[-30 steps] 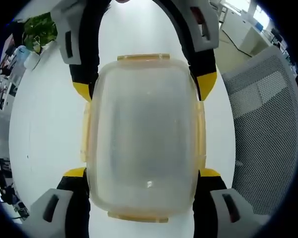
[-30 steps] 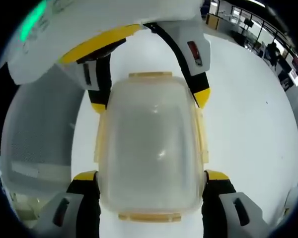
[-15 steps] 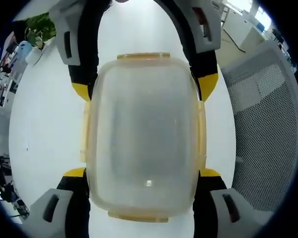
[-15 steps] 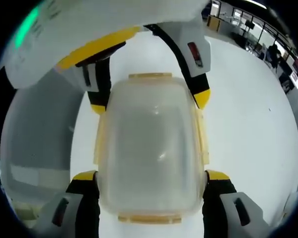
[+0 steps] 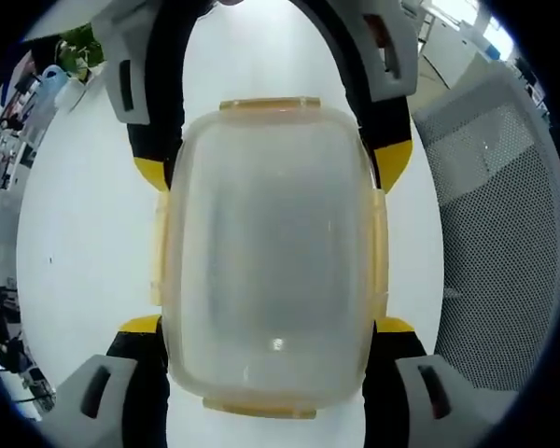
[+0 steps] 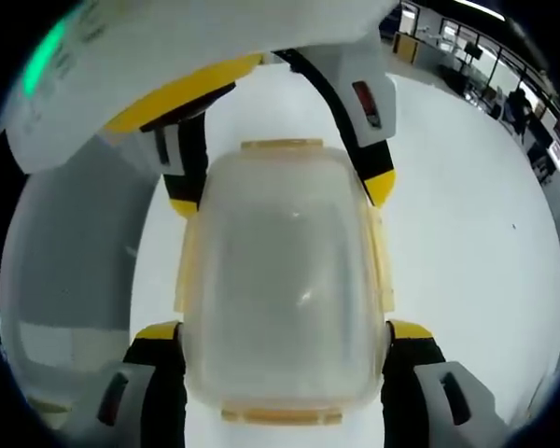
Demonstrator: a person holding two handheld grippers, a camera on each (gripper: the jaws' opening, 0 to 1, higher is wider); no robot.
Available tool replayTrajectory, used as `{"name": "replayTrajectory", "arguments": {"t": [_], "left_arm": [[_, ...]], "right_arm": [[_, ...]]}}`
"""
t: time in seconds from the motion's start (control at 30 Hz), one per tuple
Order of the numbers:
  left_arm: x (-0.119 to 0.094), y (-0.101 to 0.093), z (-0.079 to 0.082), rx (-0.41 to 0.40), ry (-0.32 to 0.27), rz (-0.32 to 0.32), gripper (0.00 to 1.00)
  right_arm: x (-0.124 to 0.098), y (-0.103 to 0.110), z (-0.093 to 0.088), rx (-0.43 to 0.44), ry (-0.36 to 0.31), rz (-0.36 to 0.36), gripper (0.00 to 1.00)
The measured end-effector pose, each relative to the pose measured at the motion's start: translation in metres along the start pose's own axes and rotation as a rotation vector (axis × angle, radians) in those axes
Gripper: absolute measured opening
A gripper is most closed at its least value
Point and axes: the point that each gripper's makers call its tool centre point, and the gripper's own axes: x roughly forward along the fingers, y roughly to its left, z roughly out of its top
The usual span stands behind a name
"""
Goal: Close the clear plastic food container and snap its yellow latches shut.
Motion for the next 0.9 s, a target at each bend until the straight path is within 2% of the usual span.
{"name": "replayTrajectory", "arguments": {"t": [0.6, 0.9], "left_arm": [[-0.007, -0.001, -0.046, -0.031, 0.007, 0.003, 0.87], [-0.011, 0.001, -0.062, -0.035, 0.011, 0.002, 0.87]], "right_arm": [[0.021, 0.000, 0.043, -0.020, -0.019, 0.008, 0.89], [0.028, -0.002, 0.059, -0.025, -0.025, 0.009, 0.89]]}}
